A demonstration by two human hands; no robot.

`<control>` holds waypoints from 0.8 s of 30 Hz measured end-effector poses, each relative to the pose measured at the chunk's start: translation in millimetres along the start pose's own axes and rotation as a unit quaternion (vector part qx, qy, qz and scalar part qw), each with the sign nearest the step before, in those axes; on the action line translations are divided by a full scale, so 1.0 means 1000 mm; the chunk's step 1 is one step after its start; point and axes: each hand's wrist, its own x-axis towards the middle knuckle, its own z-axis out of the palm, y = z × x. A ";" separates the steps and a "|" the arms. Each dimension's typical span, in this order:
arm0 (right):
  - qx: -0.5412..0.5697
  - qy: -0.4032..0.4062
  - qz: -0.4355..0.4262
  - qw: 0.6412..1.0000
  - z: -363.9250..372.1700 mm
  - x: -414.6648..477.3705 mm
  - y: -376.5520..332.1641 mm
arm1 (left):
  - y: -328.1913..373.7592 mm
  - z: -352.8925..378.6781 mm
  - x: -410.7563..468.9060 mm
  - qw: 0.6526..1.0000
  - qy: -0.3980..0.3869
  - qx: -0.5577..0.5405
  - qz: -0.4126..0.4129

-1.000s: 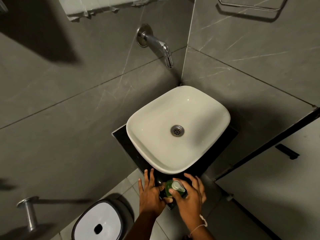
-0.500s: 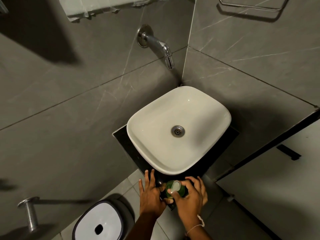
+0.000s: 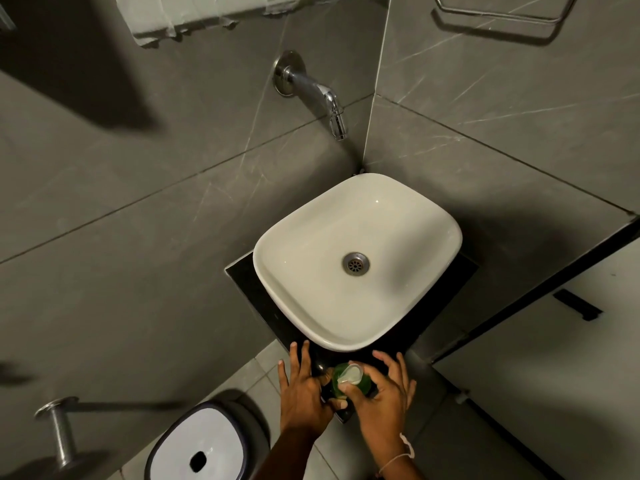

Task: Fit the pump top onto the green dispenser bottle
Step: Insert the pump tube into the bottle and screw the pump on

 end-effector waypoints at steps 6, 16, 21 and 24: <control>0.018 -0.028 -0.010 0.999 -0.002 0.003 0.001 | 0.000 0.000 -0.002 1.000 0.005 -0.004 0.001; 0.027 -0.038 -0.018 0.999 -0.003 0.000 0.000 | -0.001 0.001 -0.002 1.000 0.013 -0.018 0.001; -0.004 0.012 -0.027 1.000 0.000 0.003 -0.004 | -0.001 0.004 -0.002 1.000 0.012 -0.014 -0.005; -0.015 0.046 -0.040 0.998 0.002 0.001 -0.002 | 0.000 0.005 -0.002 1.000 0.015 -0.020 -0.008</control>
